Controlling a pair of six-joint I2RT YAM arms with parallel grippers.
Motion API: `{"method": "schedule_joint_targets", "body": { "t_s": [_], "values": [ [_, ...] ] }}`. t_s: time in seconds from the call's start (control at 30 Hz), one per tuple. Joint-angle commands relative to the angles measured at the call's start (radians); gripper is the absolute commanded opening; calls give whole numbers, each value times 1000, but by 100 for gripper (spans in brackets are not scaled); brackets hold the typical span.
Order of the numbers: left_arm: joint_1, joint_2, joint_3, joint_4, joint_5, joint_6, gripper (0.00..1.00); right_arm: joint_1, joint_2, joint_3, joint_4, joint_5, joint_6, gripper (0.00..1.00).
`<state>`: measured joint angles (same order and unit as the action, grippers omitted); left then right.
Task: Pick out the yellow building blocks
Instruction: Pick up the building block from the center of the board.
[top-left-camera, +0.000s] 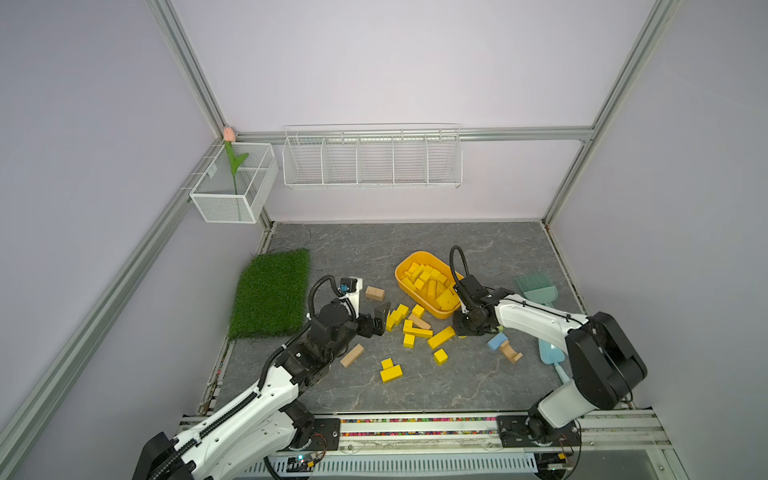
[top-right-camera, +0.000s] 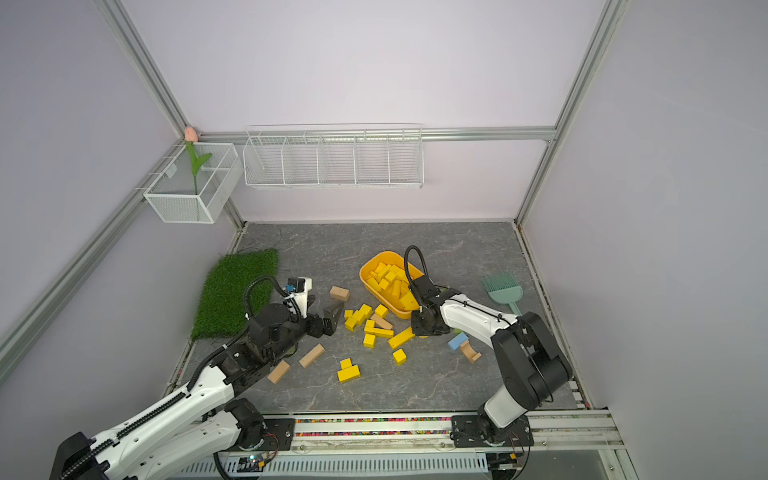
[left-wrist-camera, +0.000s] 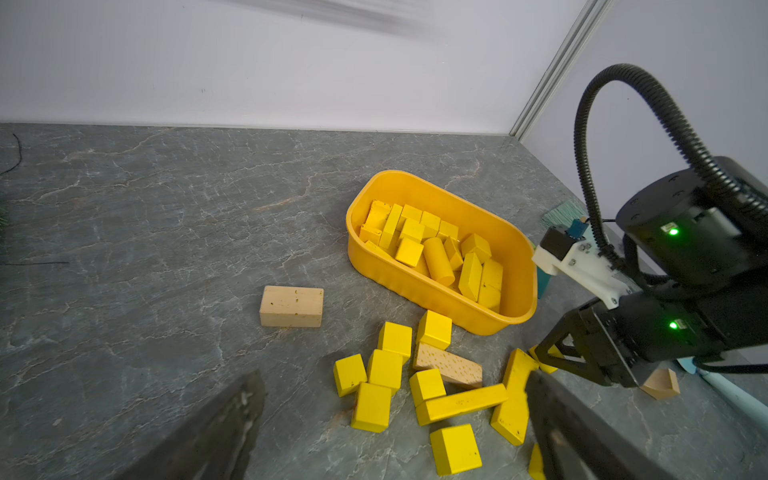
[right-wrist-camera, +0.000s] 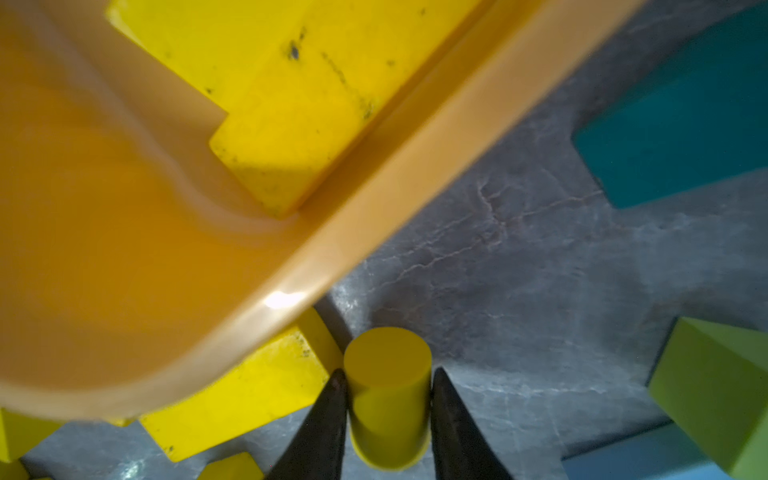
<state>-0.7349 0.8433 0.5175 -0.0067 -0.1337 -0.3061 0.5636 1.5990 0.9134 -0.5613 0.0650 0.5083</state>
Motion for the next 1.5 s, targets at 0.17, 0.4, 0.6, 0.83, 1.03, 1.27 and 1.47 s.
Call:
{"method": "schedule_joint_targets", "body": {
  "t_s": [0.17,0.4,0.6,0.83,1.03,1.27,1.47],
  "values": [
    [5,-32,-20,-1,-15,-18,100,-4,29,25,-35,-11,-7,32],
    [5,-54,-31,2,-20,-20,100,-1,-12,14,-39,10,1,29],
    [5,-64,-39,5,-24,-23,100,-1,-67,55,-87,48,-16,31],
    [5,-70,-42,5,-26,-22,100,-19,-26,231,-170,77,-54,31],
    [6,-73,-42,3,-29,-22,100,-50,47,356,-186,47,-27,33],
    [6,-73,-43,4,-29,-22,100,-72,120,411,-150,-30,122,34],
    [6,-82,-48,2,-31,-23,100,-80,174,450,-171,-23,227,31]
  ]
}}
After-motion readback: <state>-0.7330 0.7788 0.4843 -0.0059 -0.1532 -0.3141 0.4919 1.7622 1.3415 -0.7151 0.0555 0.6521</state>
